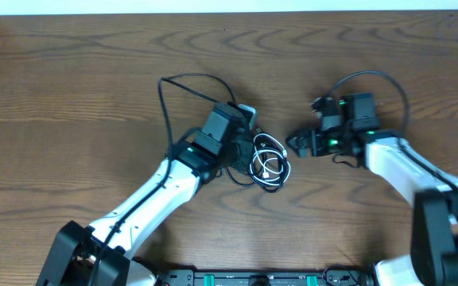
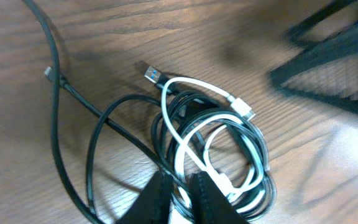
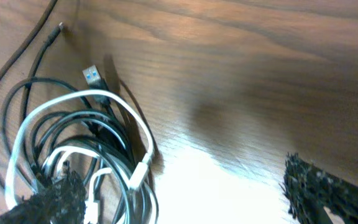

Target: Untangle cables

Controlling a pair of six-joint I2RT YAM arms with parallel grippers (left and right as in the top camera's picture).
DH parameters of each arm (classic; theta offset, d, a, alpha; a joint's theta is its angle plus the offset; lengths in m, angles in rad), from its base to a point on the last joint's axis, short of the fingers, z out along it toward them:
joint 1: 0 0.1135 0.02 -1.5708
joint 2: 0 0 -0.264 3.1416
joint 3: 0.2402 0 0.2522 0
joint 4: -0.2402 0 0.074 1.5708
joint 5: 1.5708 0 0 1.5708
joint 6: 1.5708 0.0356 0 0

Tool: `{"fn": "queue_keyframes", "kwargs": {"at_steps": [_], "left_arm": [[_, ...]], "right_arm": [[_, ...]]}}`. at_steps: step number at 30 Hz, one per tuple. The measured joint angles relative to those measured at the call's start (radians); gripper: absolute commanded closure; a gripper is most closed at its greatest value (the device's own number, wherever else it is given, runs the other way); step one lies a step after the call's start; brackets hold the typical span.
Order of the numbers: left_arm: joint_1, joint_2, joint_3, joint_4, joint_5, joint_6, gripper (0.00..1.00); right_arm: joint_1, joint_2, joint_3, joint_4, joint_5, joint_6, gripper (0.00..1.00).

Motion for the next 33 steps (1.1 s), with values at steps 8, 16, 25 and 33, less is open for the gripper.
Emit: {"fn": "queue_keyframes", "kwargs": {"at_steps": [8,16,25,33], "left_arm": [[-0.034,0.047,0.000,0.001,-0.097,-0.002,0.31],[-0.034,0.178,0.000,0.000,-0.102,-0.035,0.32],[-0.034,0.207,0.000,0.006,-0.083,-0.039,0.51],[-0.035,0.207,0.000,0.009,-0.065,-0.055,0.92]], "right_arm": [[-0.069,-0.201,0.000,-0.229,0.063,0.042,0.01],[-0.069,-0.288,0.000,-0.306,0.105,0.046,0.01],[-0.069,-0.288,0.000,-0.354,0.111,0.061,0.01],[-0.053,-0.288,-0.003,-0.513,-0.004,0.108,0.01]]}}
